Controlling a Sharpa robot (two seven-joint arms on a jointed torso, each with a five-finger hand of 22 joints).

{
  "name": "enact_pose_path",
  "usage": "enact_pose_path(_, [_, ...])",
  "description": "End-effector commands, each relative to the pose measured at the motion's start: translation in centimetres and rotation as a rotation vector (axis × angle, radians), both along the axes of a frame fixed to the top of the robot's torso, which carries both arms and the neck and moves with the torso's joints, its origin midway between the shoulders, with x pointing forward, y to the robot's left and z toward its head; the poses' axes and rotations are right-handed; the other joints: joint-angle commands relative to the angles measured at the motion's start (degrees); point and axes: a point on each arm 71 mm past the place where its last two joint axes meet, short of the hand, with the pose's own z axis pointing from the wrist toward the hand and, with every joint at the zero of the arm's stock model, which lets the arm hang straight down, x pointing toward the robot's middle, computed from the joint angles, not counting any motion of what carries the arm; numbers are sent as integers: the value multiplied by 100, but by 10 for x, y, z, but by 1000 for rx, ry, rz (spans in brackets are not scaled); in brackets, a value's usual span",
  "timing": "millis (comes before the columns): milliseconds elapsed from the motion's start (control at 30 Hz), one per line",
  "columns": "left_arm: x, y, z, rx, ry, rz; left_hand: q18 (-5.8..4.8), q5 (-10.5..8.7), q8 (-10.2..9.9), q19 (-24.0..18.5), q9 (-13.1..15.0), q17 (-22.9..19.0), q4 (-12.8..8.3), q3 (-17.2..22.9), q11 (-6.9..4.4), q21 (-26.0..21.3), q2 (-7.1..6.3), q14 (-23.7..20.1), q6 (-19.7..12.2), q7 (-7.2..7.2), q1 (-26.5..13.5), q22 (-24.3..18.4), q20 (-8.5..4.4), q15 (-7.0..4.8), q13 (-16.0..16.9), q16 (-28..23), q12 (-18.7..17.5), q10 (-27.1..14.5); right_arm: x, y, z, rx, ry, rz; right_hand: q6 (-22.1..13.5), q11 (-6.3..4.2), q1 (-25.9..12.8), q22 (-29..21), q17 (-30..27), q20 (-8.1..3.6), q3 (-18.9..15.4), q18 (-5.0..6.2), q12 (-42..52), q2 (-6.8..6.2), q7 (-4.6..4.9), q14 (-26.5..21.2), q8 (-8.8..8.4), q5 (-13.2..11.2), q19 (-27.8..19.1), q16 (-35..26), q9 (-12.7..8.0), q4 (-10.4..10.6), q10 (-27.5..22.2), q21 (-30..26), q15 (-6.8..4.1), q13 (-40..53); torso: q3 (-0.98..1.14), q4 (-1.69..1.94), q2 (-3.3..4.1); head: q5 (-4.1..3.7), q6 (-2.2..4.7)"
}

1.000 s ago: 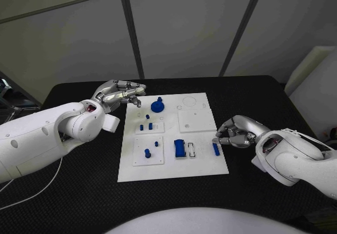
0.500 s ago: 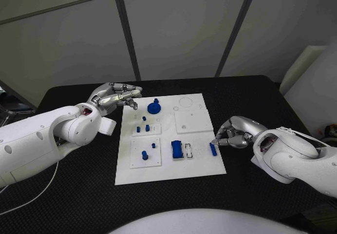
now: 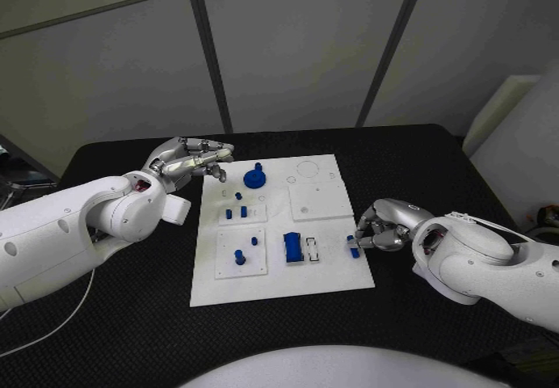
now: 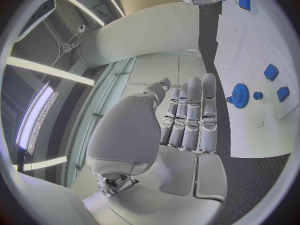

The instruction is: Assemble the parts on the task board

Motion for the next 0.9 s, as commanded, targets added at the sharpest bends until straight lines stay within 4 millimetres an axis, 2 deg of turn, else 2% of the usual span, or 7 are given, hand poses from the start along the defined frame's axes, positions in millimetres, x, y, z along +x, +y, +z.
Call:
enact_pose_path(33, [0, 0, 1, -7, -3, -9, -65, -6, 9, 7, -6, -9, -14, -35, 13, -27, 45, -44, -33, -2, -7, -7, 14, -6, 8, -40, 40, -39, 0, 0, -2, -60, 13, 14, 54, -38, -21, 65, 498, -17, -16, -29, -32, -32, -4, 387, -10, 30, 3, 19, 14, 31, -6, 0, -33, -8, 0, -1, 2, 6, -20])
enact_pose_path(600, [0, 1, 1, -5, -2, -8, -65, -6, 9, 7, -6, -11, -13, -39, 14, -33, 48, -48, -36, -1, -6, -13, 16, -5, 9, -43, 43, -43, -2, 11, -11, -141, 53, 65, 112, -75, 222, 85, 506, -40, 6, -34, -38, 4, -44, 388, 19, 90, 10, 18, 108, -51, -7, 7, -62, 9, -2, -4, 2, 25, -55])
enact_pose_path(767, [0, 1, 1, -5, -1, -8, -64, -7, 11, 4, -5, -14, -10, -51, 17, -50, 55, -59, -44, 2, -2, -26, 19, -1, 12, -51, 52, -56, -3, 16, -12, -161, 55, 82, 114, -98, 511, 93, 510, -60, 120, -35, -51, 91, -65, 389, 17, 69, 14, 17, 155, -186, -13, 9, -83, 14, -3, 0, 4, 34, -72])
enact_pose_path(900, [-1, 1, 1, -5, -1, -8, -64, -7, 11, 4, -5, -14, -10, -51, 17, -50, 55, -59, -44, 2, -2, -26, 19, -1, 12, -51, 52, -56, -2, 18, -13, -180, 51, 93, 114, -105, 672, 95, 511, -69, 187, -36, -67, 111, -72, 389, 10, 22, 15, 15, 182, -271, -20, 8, -91, 12, -4, -3, -1, 44, -81])
